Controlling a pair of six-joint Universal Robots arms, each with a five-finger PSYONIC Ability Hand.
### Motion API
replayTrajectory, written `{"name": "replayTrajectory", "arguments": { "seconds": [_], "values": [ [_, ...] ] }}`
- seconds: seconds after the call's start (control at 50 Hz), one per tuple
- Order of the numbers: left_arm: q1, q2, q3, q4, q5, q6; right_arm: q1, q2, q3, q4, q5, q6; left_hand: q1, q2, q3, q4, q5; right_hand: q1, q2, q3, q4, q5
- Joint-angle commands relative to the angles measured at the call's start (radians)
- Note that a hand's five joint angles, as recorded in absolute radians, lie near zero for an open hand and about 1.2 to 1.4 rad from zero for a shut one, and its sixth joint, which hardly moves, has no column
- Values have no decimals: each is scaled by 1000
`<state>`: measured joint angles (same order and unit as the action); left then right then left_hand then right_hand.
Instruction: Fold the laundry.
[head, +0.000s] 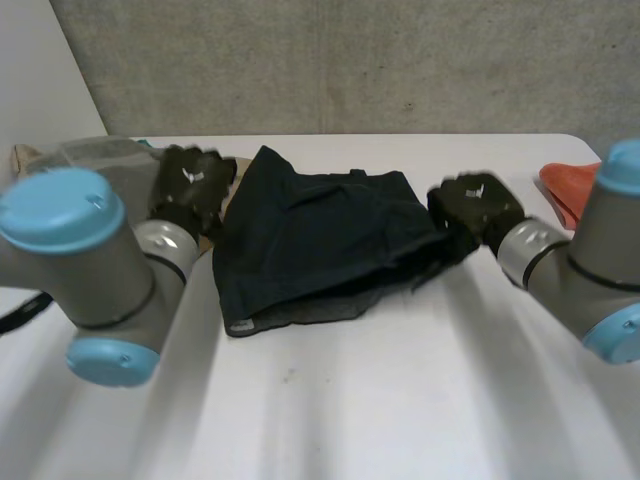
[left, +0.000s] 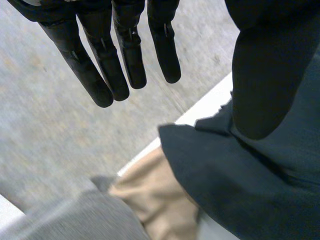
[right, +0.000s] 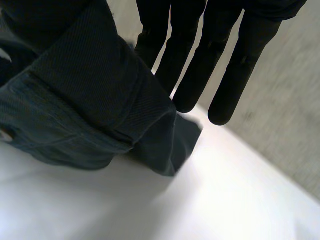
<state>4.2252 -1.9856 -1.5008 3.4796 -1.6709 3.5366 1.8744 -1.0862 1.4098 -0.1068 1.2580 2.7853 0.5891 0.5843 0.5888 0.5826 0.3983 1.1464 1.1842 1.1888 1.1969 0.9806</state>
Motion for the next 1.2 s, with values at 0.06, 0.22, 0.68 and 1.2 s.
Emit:
{"name": "replayTrajectory", "arguments": {
  "seconds": [0.06,0.22,0.68,1.2],
  "values": [
    [104,34,200,-102,226,41,57,-144,-81,102,-25,53,-205,-200,-205,-199,-189,250,212,207,199,241],
    [121,-215,653,-387,332,42,101,-239,-149,165,-147,46,-415,-410,-414,-408,-398,250,212,207,199,241],
    [-142,-647,1125,-858,637,119,115,-310,-248,101,-338,358,-190,-185,-189,-183,-173,250,212,207,199,241],
    [-37,-136,785,-456,-45,-53,-41,175,-875,263,-22,393,807,812,808,814,823,250,212,207,199,241]
  ]
}}
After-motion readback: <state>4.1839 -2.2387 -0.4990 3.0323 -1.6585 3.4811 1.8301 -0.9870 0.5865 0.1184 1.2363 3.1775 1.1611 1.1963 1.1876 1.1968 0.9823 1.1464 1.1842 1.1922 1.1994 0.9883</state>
